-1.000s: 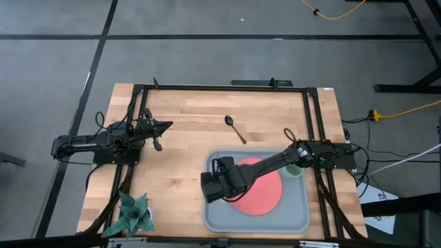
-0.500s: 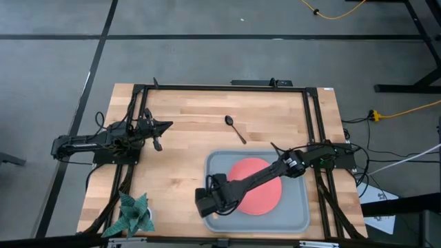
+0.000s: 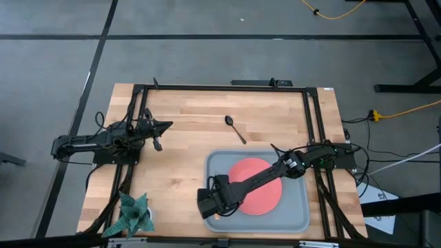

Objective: Pick and place plate/cup/fork/spoon on tray
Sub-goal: Put the fork on the left side of the pink plate on the light blue tray, then put the spoon on the right side of the pink plate on the light blue tray

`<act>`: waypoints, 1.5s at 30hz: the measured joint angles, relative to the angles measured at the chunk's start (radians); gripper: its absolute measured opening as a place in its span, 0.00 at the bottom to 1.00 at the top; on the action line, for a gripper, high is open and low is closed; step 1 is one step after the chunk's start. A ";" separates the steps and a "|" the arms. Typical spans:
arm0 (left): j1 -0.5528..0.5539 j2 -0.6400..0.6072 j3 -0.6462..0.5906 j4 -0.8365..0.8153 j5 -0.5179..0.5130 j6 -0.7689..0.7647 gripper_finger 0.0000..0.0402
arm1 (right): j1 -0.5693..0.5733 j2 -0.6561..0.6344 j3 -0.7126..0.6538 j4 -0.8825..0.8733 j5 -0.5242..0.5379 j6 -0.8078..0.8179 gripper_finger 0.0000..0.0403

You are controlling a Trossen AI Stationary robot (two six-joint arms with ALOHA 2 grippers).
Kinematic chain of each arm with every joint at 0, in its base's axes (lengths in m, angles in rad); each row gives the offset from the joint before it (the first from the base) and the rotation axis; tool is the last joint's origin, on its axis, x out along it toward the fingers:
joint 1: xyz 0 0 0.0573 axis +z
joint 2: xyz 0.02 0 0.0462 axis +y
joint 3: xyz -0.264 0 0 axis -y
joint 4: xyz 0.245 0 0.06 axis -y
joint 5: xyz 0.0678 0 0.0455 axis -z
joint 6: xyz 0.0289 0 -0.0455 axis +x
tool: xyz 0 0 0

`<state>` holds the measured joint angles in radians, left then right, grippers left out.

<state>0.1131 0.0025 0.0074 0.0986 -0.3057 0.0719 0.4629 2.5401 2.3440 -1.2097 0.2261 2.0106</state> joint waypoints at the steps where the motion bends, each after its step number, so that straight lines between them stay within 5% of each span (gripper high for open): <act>1: 0.000 0.000 0.000 0.000 0.000 0.000 0.00 | 0.000 0.000 0.000 -0.002 0.000 -0.001 0.17; 45: 0.000 0.000 0.000 0.000 0.000 0.000 0.00 | 0.005 0.003 -0.012 -0.035 0.049 -0.070 0.21</act>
<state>0.1131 0.0025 0.0073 0.0986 -0.3058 0.0717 0.4683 2.5435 2.3322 -1.2452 0.2752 1.9411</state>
